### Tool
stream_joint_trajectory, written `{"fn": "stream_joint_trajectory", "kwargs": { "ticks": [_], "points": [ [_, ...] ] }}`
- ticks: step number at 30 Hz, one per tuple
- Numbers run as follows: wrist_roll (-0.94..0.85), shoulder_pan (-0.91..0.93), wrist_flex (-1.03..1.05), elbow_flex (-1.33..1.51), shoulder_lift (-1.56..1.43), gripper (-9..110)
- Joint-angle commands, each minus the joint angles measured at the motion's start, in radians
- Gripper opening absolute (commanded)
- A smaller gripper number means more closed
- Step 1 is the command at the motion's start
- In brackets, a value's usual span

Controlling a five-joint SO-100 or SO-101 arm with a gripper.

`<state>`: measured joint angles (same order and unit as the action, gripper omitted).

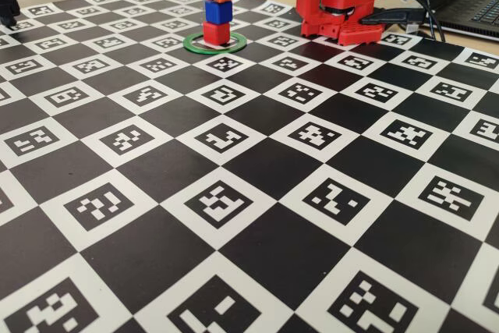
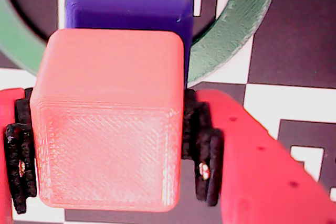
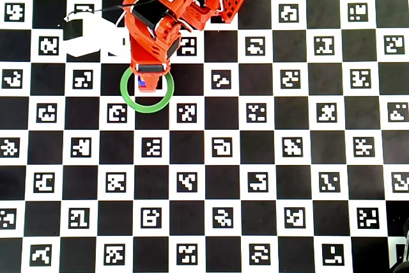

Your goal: Grab the red cube then put it in the green circle then put the blue cube on top and finally the orange cube on top

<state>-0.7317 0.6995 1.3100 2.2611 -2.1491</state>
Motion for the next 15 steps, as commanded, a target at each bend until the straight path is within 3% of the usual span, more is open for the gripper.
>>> {"fn": "stream_joint_trajectory", "kwargs": {
  "ticks": [1,15],
  "points": [
    [-0.006,0.011,-0.012,-0.014,-0.063,12],
    [-0.023,0.011,-0.009,-0.009,-0.058,12]
  ]
}}
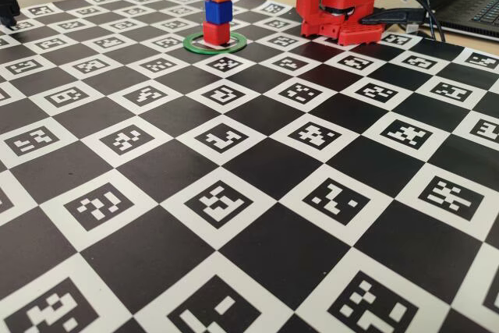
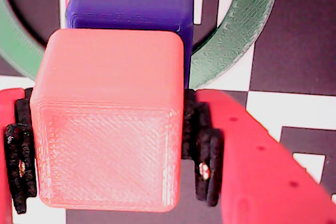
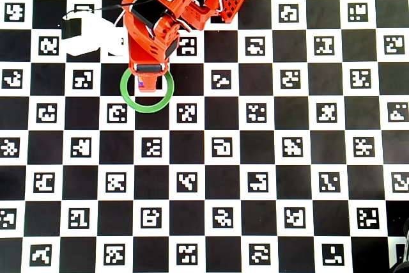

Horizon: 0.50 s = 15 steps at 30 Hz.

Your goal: Grab the red cube then put it in the green circle then put the blue cube on top and finally the orange cube on top

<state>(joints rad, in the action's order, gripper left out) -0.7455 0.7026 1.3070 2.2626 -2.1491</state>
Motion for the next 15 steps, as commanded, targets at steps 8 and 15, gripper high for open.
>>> {"fn": "stream_joint_trajectory", "kwargs": {
  "ticks": [8,15],
  "points": [
    [-0.009,0.008,-0.008,-0.008,-0.060,24],
    [0.005,0.008,0.005,-0.009,-0.066,38]
  ]
}}
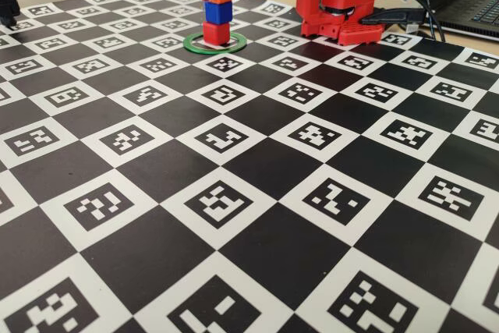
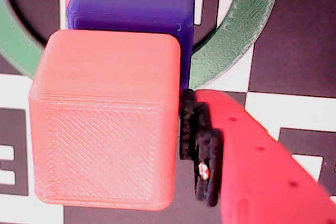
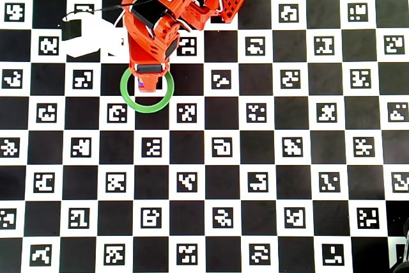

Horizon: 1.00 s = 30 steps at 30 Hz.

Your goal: Grab the red cube then put it in the green circle then put the blue cube on top and finally the orange cube on top

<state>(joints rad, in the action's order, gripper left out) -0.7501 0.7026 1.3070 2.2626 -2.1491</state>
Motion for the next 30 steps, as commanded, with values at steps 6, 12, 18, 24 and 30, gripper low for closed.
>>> {"fn": "stream_joint_trajectory", "kwargs": {
  "ticks": [6,12,18,24,30],
  "points": [
    [0.028,0.008,0.031,-0.026,-0.072,43],
    [0.020,0.011,0.080,-0.055,-0.074,46],
    [0.023,0.011,0.123,-0.101,-0.084,46],
    [0.037,-0.003,0.187,-0.170,-0.114,46],
    [0.054,-0.032,0.245,-0.225,-0.179,46]
  ]
}}
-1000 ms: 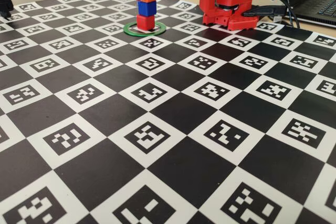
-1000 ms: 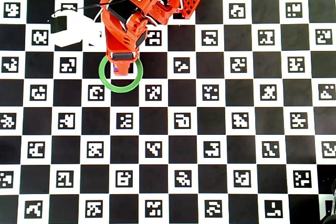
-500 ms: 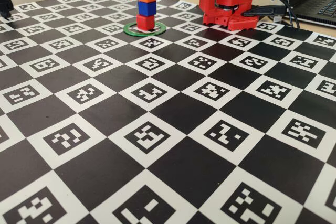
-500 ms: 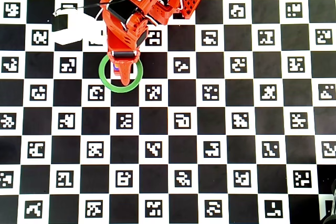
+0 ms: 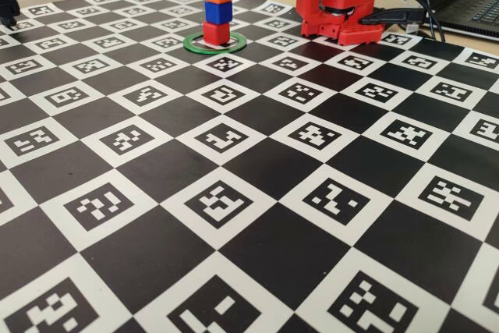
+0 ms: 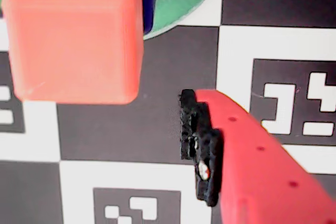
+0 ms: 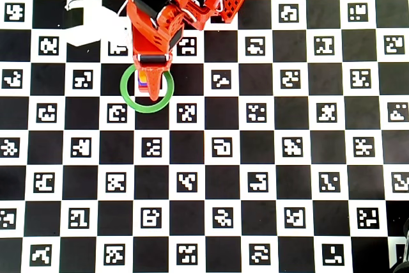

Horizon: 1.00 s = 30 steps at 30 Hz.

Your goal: Grab the red cube then put it in the green circle then put the blue cube on top and finally the orange cube on top

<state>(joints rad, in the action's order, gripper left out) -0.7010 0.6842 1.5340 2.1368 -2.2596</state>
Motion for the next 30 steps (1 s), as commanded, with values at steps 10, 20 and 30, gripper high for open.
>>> {"fn": "stream_joint_trajectory", "kwargs": {
  "ticks": [10,20,30],
  "points": [
    [-0.012,-0.032,0.025,-0.127,-0.244,31],
    [-0.035,-0.233,0.058,-0.077,-0.482,-5],
    [-0.086,-0.561,-0.183,0.198,-0.726,-6]
  ]
}}
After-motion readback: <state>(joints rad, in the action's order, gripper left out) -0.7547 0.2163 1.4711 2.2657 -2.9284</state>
